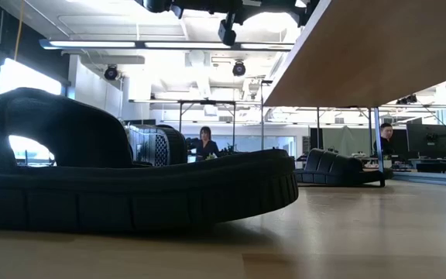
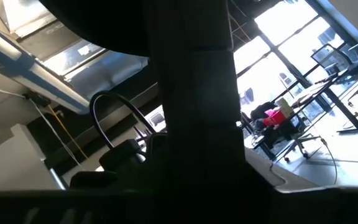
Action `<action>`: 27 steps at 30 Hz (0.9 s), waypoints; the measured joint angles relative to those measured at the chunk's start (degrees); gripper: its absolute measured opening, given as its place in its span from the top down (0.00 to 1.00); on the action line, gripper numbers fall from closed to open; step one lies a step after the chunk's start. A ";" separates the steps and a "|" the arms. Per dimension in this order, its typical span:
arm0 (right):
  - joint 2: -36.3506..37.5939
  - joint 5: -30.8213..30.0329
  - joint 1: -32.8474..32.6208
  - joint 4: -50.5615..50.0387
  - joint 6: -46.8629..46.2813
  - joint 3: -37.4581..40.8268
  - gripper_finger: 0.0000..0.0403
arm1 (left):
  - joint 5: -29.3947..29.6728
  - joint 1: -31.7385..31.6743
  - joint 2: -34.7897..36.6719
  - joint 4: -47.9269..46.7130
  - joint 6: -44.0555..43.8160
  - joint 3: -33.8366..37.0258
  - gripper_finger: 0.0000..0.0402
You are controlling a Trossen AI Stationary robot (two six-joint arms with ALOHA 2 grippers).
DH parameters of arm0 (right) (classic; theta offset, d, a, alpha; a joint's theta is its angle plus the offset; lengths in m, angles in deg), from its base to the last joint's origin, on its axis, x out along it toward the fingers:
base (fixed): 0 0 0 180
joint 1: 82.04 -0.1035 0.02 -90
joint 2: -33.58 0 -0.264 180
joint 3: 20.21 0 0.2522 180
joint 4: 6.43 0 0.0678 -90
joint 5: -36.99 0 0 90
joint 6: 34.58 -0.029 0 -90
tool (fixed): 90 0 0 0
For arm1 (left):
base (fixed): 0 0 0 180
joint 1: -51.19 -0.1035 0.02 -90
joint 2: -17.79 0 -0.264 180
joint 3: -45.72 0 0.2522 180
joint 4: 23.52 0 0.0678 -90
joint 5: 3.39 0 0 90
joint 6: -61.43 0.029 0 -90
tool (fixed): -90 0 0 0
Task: Pick and place slides into the shelf
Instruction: Put the black slide under the shelf
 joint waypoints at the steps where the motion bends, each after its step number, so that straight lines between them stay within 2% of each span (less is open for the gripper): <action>1: 0.04 0.79 0.12 -0.05 0.29 0.00 0.69 | -0.22 -0.02 0.32 -0.67 0.00 0.00 0.85; 9: 3.67 7.94 2.74 -5.18 2.08 -0.02 0.64 | -0.32 -0.76 6.61 -11.41 5.09 0.02 0.85; 14: 8.64 10.85 4.20 -15.22 6.07 -0.02 0.63 | 0.29 -2.35 12.73 -21.79 7.77 0.02 0.85; 17: 12.58 12.76 5.42 -22.48 9.06 -0.02 0.63 | -3.94 -4.18 16.46 -31.08 7.73 0.04 0.85; 22: 19.04 14.16 8.61 -36.25 12.34 -0.04 0.63 | -16.38 -7.91 21.35 -49.42 7.89 0.04 0.86; 25: 21.42 19.11 11.76 -41.82 12.78 -0.07 0.63 | -23.33 -9.22 22.90 -58.34 9.85 0.06 0.86; 27: 21.51 25.18 14.23 -45.20 12.21 -0.74 0.63 | -27.09 -9.92 23.60 -61.97 11.76 0.07 0.86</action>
